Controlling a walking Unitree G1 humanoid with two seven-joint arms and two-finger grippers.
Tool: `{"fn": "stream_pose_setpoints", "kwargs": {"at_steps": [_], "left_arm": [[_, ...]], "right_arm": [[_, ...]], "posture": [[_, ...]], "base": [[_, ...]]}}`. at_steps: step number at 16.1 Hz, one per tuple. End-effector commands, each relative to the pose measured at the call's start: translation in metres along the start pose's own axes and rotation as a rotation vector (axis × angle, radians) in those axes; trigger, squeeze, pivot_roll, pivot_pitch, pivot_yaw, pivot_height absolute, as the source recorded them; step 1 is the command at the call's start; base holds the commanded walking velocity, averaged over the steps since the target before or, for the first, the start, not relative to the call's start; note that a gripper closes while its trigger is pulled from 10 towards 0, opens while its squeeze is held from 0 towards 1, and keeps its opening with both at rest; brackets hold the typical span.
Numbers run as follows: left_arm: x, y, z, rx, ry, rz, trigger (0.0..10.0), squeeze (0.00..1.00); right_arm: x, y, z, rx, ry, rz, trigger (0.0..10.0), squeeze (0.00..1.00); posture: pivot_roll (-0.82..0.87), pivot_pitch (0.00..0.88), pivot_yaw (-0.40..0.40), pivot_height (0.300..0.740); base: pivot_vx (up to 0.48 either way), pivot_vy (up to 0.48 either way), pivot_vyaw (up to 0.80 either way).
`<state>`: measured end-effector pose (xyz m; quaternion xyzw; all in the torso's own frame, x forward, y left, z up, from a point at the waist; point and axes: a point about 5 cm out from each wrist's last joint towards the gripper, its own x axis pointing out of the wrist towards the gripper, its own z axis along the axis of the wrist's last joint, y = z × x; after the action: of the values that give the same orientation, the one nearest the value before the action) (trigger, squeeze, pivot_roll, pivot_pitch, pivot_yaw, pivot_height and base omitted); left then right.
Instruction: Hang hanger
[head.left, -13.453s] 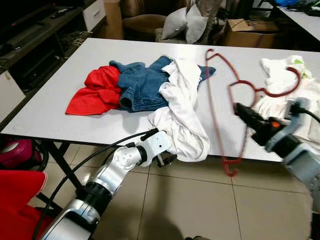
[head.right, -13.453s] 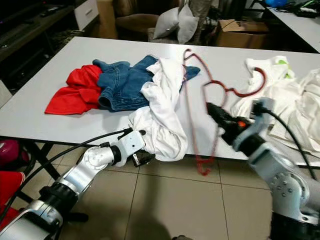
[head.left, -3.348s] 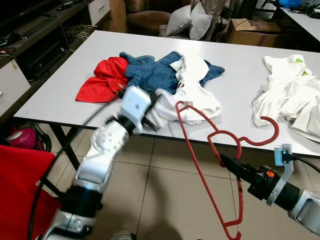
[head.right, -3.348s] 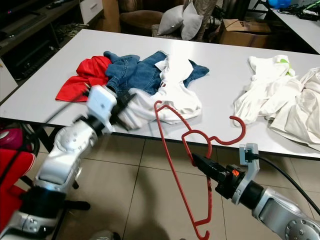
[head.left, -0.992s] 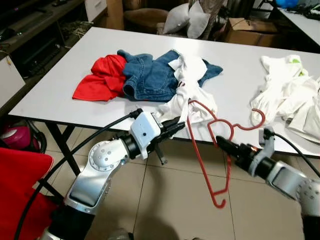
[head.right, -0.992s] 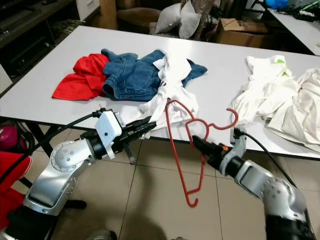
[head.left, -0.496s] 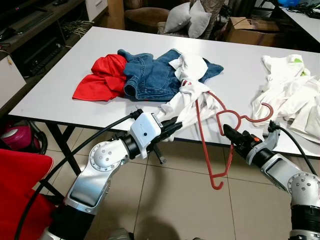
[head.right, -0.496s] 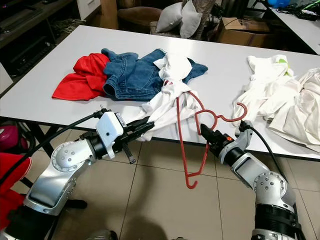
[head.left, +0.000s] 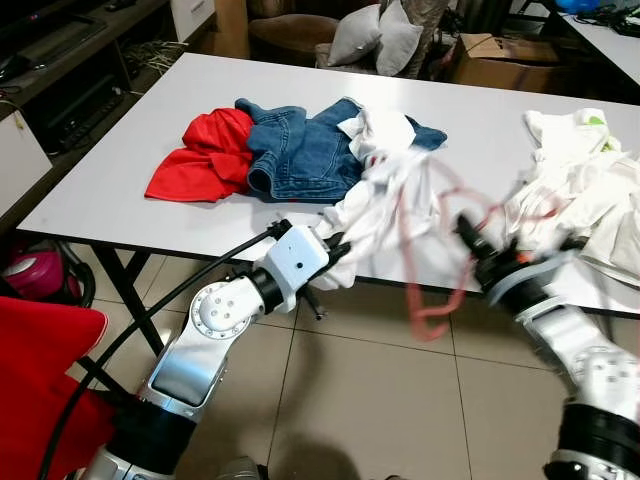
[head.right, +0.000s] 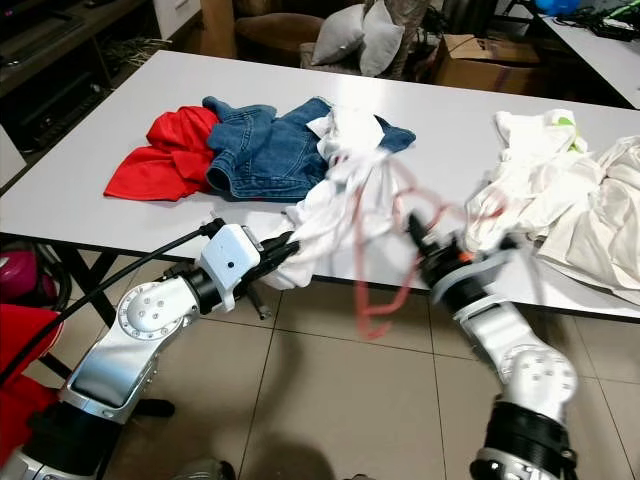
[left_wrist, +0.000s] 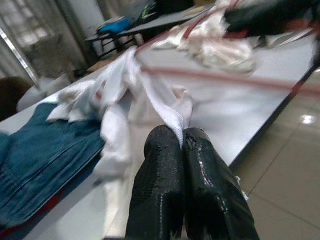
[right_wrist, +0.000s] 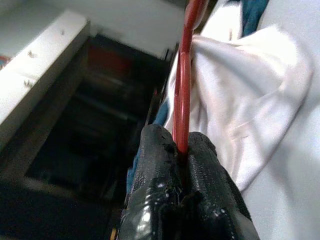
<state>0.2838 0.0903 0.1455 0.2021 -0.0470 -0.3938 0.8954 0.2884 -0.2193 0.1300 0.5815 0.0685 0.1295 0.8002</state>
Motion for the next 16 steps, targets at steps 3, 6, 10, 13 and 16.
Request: {"fn": "stream_pose_setpoints", "kwargs": {"at_steps": [3,6,10,13,16], "left_arm": [[-0.004,0.018,-0.005,0.005,0.034,0.102,0.0,0.00],[0.001,0.014,0.003,-0.011,-0.018,0.072,0.0,0.00],[0.010,-0.007,0.014,0.012,-0.085,-0.054,0.0,0.00],[0.015,-0.003,0.043,-0.021,-0.242,-0.038,0.0,0.00],[0.006,-0.007,0.051,-0.021,-0.285,-0.146,0.0,0.00]], "right_arm": [[-0.018,-0.023,0.003,-0.061,0.022,-0.175,10.0,0.00],[-0.012,-0.018,-0.006,-0.055,0.043,-0.156,10.0,0.00],[0.008,-0.008,-0.026,0.001,0.097,-0.099,10.0,0.00],[0.018,-0.001,-0.046,-0.044,0.200,-0.075,10.0,0.00],[0.021,-0.009,-0.040,-0.028,0.161,-0.110,10.0,0.00]], "posture": [[-0.01,0.029,-0.029,0.740],[-0.01,0.028,-0.022,0.740],[0.00,0.029,-0.018,0.740],[0.01,0.028,-0.018,0.740],[0.01,0.027,-0.018,0.740]], "base": [[0.000,0.000,0.00],[0.000,0.000,0.00],[0.000,0.000,0.00],[0.000,0.000,0.00],[0.000,0.000,0.00]]}}
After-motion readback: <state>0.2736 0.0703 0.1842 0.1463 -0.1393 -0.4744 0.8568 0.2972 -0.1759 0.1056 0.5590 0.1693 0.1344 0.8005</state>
